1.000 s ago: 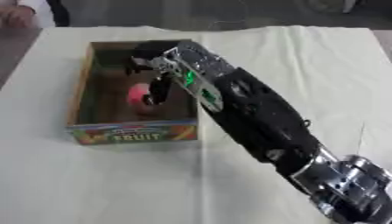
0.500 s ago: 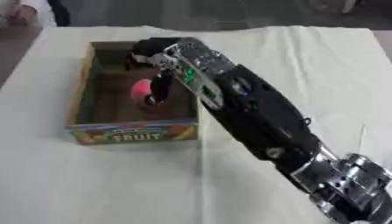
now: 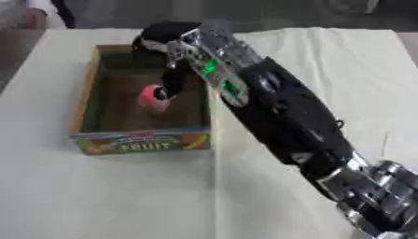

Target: Pick up objects on the table and place them in the box.

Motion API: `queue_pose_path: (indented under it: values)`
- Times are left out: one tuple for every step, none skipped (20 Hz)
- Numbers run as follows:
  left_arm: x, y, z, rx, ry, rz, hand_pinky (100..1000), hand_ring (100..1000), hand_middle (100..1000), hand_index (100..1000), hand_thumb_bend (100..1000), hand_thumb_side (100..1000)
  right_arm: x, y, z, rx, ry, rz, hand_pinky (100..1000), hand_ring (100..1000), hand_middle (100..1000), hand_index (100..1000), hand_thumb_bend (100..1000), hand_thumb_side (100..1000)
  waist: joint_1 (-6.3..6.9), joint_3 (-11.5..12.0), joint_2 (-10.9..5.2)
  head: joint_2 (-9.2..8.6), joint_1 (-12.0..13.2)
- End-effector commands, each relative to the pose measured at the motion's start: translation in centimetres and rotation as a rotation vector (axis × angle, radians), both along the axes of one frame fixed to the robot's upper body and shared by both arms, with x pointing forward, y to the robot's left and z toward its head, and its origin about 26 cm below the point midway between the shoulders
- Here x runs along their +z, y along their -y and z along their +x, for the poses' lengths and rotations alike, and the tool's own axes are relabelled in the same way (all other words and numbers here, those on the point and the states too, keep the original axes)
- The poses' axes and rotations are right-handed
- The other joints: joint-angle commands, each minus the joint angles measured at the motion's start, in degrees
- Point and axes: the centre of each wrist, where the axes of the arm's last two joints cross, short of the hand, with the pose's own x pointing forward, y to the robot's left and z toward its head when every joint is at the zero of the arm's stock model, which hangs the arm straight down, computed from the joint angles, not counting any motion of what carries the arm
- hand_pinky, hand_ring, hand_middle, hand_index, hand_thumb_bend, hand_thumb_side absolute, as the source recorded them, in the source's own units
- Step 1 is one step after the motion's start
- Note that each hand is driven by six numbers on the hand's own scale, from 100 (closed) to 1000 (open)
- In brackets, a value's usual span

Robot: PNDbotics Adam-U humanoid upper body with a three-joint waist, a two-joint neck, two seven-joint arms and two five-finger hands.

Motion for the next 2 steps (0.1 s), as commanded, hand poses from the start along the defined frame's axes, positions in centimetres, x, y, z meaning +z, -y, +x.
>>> queue_pose_path:
  values:
    - [0.63, -0.25, -0.25, 0.006, 0.025, 0.003, 771, 548, 606, 830, 100, 625, 2.87, 1.76, -1.55, 0.033, 0.086, 0.061, 742, 876, 751, 866, 401, 100, 0.39, -0.1, -1.63, -0.23, 0.5]
    - [0.63, -0.27, -0.26, 0.007, 0.026, 0.003, 771, 548, 606, 830, 100, 625, 3.16, 2.18, -1.92, 0.039, 0.098, 0.074, 742, 876, 751, 866, 401, 100, 0.41, -0.2, -1.66, -0.2, 0.6]
